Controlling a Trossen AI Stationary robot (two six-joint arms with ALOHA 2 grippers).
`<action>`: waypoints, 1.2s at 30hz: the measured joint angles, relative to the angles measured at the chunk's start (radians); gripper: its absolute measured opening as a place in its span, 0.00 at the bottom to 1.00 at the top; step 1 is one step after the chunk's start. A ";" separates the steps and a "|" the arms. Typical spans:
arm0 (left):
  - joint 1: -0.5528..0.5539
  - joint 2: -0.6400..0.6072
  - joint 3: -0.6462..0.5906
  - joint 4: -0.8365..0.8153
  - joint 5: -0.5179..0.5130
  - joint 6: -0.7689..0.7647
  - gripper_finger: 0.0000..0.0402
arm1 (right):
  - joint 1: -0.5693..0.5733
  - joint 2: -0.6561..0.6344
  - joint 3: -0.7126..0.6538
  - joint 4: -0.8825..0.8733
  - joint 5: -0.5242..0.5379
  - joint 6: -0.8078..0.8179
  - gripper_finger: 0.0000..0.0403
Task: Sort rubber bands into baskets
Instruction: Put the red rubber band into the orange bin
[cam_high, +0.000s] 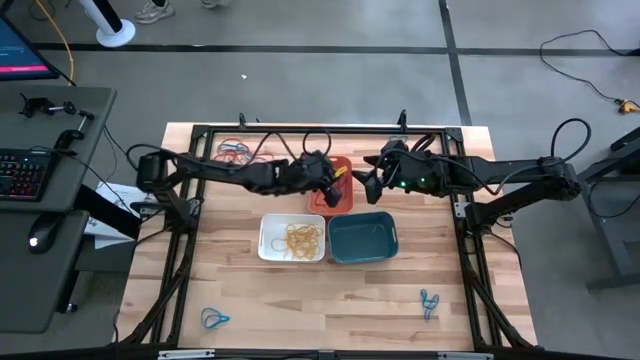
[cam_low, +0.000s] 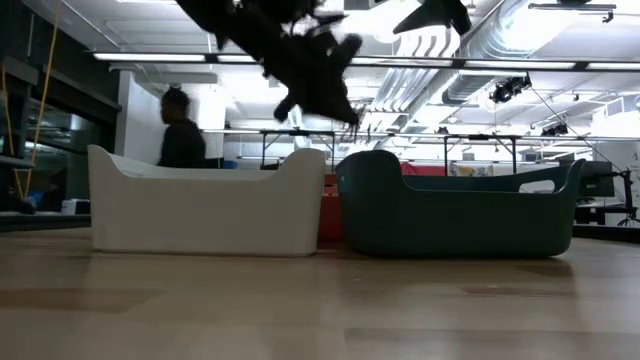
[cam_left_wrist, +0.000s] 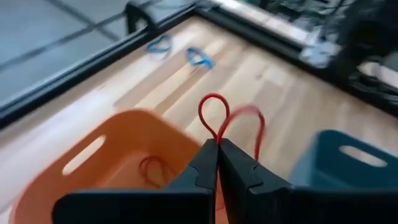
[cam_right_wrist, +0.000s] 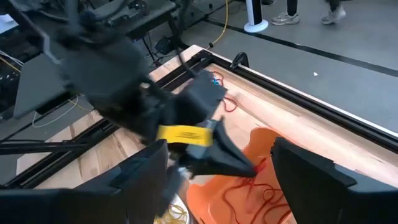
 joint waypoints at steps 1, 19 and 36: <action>0.008 0.010 0.000 -0.003 0.001 -0.019 0.00 | 0.000 0.000 0.000 0.000 -0.001 0.000 0.68; 0.071 0.016 0.127 -0.379 0.080 0.032 0.46 | -0.040 0.000 0.000 -0.012 0.024 -0.044 0.68; 0.708 0.024 0.150 -0.967 0.270 0.239 0.54 | -0.022 0.000 0.000 -0.053 -0.048 0.013 0.68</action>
